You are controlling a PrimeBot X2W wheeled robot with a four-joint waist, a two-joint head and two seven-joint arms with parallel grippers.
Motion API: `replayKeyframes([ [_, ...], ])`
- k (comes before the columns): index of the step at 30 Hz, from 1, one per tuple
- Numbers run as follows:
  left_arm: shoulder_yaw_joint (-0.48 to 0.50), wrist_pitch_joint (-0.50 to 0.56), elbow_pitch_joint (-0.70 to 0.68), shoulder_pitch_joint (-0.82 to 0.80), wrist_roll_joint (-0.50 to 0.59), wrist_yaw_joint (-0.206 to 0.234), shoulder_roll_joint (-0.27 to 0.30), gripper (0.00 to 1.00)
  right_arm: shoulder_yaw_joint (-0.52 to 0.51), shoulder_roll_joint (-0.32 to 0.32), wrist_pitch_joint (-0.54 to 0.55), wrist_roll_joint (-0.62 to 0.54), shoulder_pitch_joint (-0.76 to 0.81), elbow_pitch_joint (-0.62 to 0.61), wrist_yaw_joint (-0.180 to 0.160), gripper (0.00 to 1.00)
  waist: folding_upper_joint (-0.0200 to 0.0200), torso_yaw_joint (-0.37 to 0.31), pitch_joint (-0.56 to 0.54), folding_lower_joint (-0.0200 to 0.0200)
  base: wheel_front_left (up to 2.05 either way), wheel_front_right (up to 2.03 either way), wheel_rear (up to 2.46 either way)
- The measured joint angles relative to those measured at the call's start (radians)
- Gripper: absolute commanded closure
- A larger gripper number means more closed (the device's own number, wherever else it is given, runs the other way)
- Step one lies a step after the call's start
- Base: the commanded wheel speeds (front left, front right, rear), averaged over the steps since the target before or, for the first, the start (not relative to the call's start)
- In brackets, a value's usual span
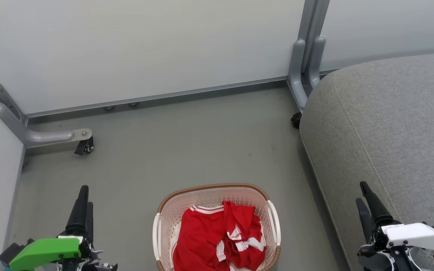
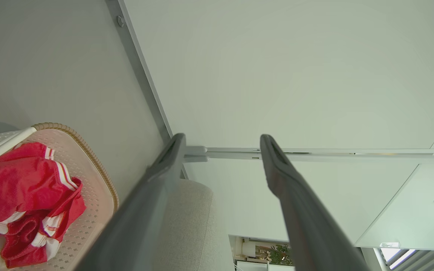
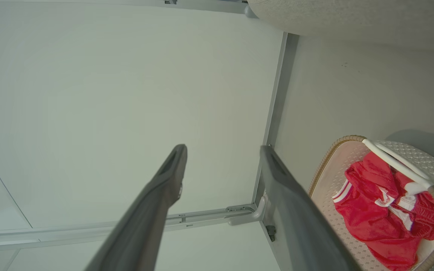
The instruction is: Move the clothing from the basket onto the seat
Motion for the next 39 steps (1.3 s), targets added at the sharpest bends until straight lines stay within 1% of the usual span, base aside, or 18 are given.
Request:
replayKeyframes([
  [3,-0.002,-0.013,-0.007,0.0,0.049,0.0,0.0,0.0,0.01,0.0,-0.015,-0.045,0.0,-0.002,0.0,0.0,0.0,0.0,0.001,0.0,0.0,0.0,0.0],
  [11,-0.019,-0.049,-0.049,0.0,0.215,0.0,0.0,0.0,0.022,-0.001,-0.051,-0.226,0.0,-0.028,0.0,0.0,0.0,0.0,0.005,0.0,0.0,0.0,0.0],
  [18,-0.04,-0.08,-0.098,0.0,0.349,0.003,0.0,0.0,0.031,-0.001,-0.081,-0.401,0.002,-0.078,0.0,0.0,0.0001,0.0,0.012,0.0,0.0,0.0,0.0],
  [27,-0.075,-0.113,-0.138,0.0,0.525,0.013,0.001,0.0,0.073,-0.004,-0.114,-0.615,0.006,-0.137,0.0,0.0,0.0,-0.001,0.022,0.0,0.0,0.0,0.0],
  [32,-0.094,-0.132,-0.161,0.0,0.606,0.021,0.001,0.0,0.104,-0.006,-0.133,-0.695,0.006,-0.148,0.0,0.0,0.0,-0.001,0.028,0.0,0.0,0.0,0.0],
  [39,-0.118,-0.153,-0.179,0.0,0.706,0.03,0.002,0.0,0.12,-0.008,-0.156,-0.783,0.006,-0.148,0.0,0.0,0.0,0.001,0.034,0.0,0.0,0.0,0.0],
])
